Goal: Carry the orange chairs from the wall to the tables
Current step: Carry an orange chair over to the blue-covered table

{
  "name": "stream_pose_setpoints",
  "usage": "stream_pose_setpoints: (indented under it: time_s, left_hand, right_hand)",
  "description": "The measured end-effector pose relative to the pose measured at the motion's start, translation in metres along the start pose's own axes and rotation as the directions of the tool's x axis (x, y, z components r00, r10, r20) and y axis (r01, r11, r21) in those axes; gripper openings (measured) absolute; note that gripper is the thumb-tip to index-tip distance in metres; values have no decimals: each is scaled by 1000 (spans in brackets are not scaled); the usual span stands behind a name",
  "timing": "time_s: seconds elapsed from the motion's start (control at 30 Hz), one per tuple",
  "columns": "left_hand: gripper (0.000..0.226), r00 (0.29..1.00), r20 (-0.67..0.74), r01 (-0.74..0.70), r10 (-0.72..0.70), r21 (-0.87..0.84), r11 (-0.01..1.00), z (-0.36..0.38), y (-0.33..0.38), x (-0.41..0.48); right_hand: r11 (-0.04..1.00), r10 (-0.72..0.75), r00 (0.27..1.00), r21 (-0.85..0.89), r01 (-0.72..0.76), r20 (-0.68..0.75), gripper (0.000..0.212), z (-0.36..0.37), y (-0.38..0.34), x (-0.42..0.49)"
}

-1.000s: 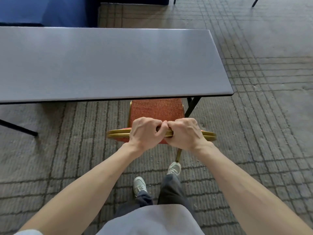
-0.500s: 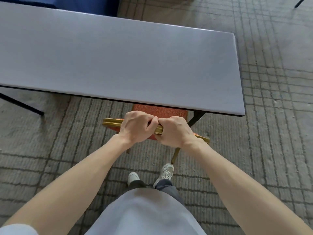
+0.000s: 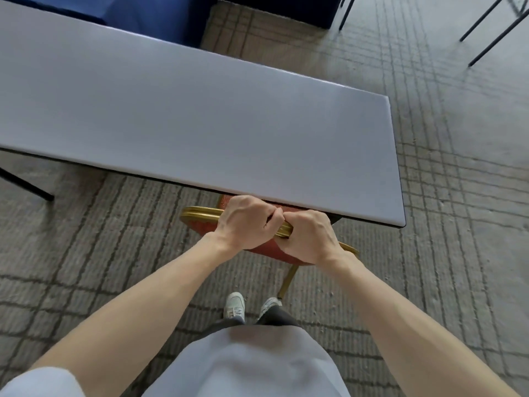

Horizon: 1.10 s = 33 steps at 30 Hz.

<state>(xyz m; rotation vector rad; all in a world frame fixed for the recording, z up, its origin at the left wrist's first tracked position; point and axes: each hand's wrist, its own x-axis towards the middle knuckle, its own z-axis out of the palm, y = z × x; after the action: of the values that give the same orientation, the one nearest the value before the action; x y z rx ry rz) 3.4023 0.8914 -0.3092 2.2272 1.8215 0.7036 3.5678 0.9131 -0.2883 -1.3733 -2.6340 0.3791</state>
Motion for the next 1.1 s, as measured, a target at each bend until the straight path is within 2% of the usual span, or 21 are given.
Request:
stream_pose_setpoints:
  time_s: [0.23, 0.37, 0.53, 0.6, 0.83, 1.1]
  left_hand:
    - [49, 999, -16, -33, 33, -5, 999, 1, -5, 4]
    - [50, 999, -29, -43, 43, -6, 999, 6, -3, 11]
    - [50, 1000, 16, -11, 11, 3, 1000, 12, -11, 26]
    - [49, 998, 54, 25, -24, -25, 999, 18, -14, 34]
    - [49, 979, 166, 129, -121, -34, 991, 46, -28, 61]
    - [49, 994, 102, 43, -38, -42, 998, 52, -32, 72]
  right_hand:
    - [1000, 21, 999, 10, -22, 42, 30, -3, -1, 3]
    - [998, 26, 999, -56, -24, 28, 23, -3, 7, 8]
    - [998, 20, 997, -62, -15, 70, 42, 2, 17, 23]
    - [995, -15, 993, -97, 26, 116, 39, 5, 24, 31]
    - [986, 9, 954, -160, 41, 300, 29, 11, 49, 62]
    - [983, -27, 962, -167, 74, 270, 25, 5, 62, 72]
